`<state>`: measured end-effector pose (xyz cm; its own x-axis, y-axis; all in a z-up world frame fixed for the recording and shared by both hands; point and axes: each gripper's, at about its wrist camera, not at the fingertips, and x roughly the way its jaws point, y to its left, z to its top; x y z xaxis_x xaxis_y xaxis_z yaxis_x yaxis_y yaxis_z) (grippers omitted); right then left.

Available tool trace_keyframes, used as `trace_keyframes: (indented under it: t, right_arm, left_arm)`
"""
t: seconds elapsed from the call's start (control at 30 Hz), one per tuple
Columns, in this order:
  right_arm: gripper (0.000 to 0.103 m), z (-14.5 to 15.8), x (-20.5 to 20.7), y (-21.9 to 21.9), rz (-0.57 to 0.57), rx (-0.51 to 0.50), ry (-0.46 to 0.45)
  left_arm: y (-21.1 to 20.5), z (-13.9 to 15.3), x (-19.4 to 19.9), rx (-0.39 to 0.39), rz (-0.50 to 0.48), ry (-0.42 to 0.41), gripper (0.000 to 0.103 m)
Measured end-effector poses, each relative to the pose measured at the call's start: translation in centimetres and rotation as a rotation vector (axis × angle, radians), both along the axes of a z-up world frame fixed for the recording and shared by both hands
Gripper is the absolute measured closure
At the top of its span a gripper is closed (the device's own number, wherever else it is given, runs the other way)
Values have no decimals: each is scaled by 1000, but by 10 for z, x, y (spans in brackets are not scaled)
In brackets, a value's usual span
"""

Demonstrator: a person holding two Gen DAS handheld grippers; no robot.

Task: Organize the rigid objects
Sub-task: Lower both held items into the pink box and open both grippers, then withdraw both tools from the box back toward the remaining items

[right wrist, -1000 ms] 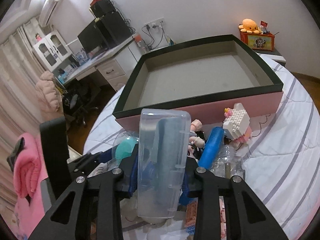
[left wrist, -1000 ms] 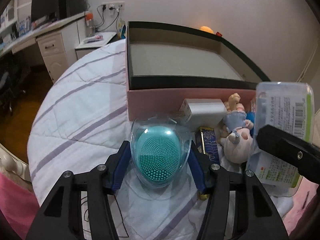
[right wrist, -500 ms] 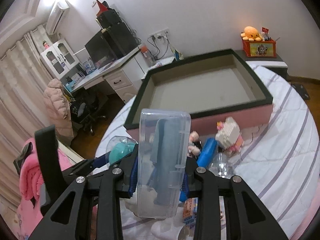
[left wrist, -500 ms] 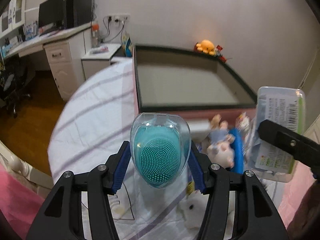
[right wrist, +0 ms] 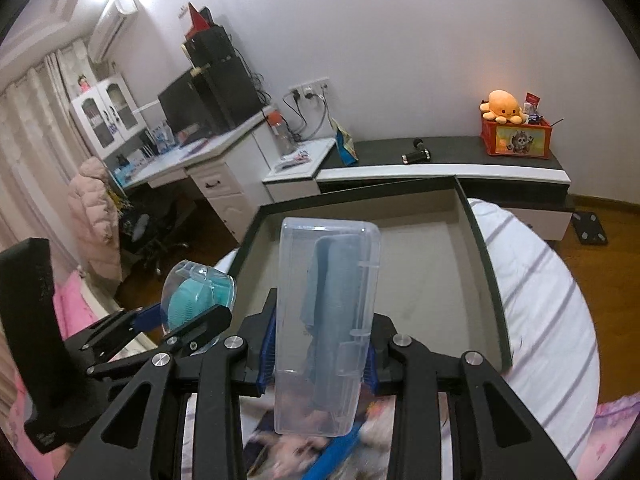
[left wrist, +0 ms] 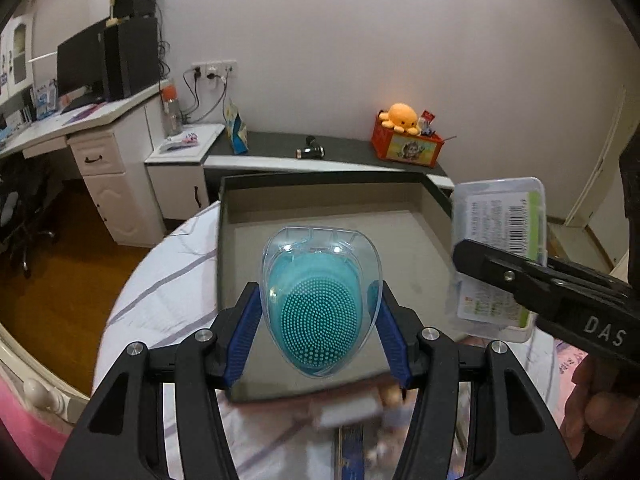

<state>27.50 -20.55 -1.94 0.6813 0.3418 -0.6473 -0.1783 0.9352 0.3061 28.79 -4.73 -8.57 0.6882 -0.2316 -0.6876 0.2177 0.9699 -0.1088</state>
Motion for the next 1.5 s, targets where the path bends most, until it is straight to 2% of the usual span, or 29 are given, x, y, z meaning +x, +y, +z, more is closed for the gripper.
trace_keyframes:
  t: [0.2, 0.37, 0.43, 0.47, 0.5, 0.57, 0.67, 0.8, 0.83, 0.87, 1.1, 1.3, 1.5]
  right_arm:
    - [69, -35, 50, -4, 3, -37, 112]
    - [67, -58, 69, -11, -8, -58, 198]
    - [67, -65, 73, -14, -19, -71, 230]
    - [62, -67, 74, -16, -24, -73, 238]
    - [56, -68, 73, -20, -31, -61, 242]
    - [23, -68, 72, -25, -51, -47, 244]
    - [20, -64, 66, -27, -46, -25, 242]
    - [12, -52, 52, -26, -63, -23, 210]
    - [1, -46, 45, -26, -78, -25, 192]
    - [0, -40, 37, -27, -88, -18, 169]
    - [0, 3, -13, -25, -121, 30, 66]
    - [0, 29, -74, -22, -141, 29, -27]
    - [0, 38, -123, -27, -171, 24, -79]
  left_arm:
    - [-19, -29, 39, 50, 4, 63, 46]
    - [-31, -49, 55, 104, -1, 109, 45]
    - [-32, -51, 56, 106, -8, 121, 31]
    - [-32, -48, 54, 112, 1, 112, 20]
    - [-32, -46, 51, 134, 18, 97, 14]
    - [-31, -39, 45, 162, 37, 60, 6]
    - [-25, -31, 33, 183, 59, 24, 2]
    - [-13, -14, 10, 177, 96, -18, 0]
    - [-9, -10, 6, 167, 103, -24, 0]
    - [-4, -5, -2, 151, 111, -30, 0]
    - [17, 25, -51, 70, 140, -62, 0]
    - [24, 47, -97, 68, 140, -105, 0]
    - [28, 56, -132, 62, 140, -118, 0]
